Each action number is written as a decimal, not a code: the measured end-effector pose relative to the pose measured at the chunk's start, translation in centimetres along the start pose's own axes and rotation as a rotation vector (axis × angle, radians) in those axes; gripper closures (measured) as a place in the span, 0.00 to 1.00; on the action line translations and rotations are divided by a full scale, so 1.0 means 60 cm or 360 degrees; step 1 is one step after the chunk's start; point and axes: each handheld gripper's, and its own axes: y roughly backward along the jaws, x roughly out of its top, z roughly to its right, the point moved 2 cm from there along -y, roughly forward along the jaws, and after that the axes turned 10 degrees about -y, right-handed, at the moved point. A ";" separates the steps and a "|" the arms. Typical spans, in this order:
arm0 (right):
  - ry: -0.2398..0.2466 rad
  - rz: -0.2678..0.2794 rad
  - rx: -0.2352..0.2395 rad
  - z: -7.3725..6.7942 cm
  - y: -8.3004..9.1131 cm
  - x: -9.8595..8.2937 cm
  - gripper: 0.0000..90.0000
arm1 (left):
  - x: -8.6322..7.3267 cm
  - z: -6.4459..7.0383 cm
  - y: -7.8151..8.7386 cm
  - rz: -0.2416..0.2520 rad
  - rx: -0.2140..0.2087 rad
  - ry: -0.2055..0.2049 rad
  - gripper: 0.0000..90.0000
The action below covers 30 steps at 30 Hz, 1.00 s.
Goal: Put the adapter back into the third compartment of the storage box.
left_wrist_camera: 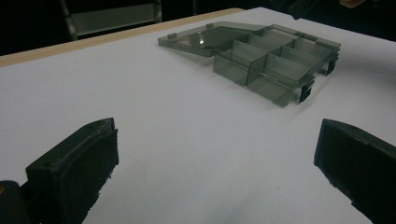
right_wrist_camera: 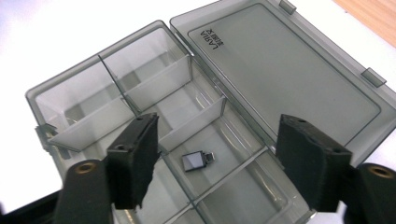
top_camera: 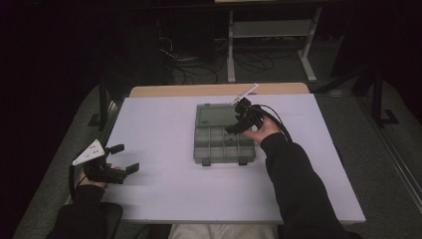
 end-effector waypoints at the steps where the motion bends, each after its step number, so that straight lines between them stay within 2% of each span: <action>1: -0.0005 0.0008 -0.0006 0.001 0.002 -0.002 0.27 | 0.000 0.000 0.000 0.0000 0.0000 0.0000 0.00; 8: -0.0055 0.0051 -0.0002 0.006 0.015 -0.016 0.17 | 0.000 0.000 0.000 -0.0002 0.0000 0.0000 0.00; 11: -0.0094 0.0095 0.0048 0.009 0.023 -0.020 0.15 | 0.000 -0.001 0.000 0.0000 0.0002 0.0002 0.00; 14: -0.0108 0.0127 0.0062 0.010 0.030 -0.025 0.14 | 0.000 -0.001 0.001 0.0000 0.0003 0.0002 0.00; 17: -0.0108 0.0137 0.0061 0.011 0.034 -0.031 0.12 | 0.000 0.000 0.000 0.0000 0.0003 0.0001 0.00; 22: -0.0141 0.0159 0.0039 0.014 0.040 -0.041 0.02 | 0.000 -0.001 0.001 0.0001 0.0007 0.0006 0.00; 30: -0.0142 0.0173 0.0022 0.014 0.045 -0.060 0.00 | 0.000 -0.001 0.000 -0.0001 0.0008 0.0006 0.00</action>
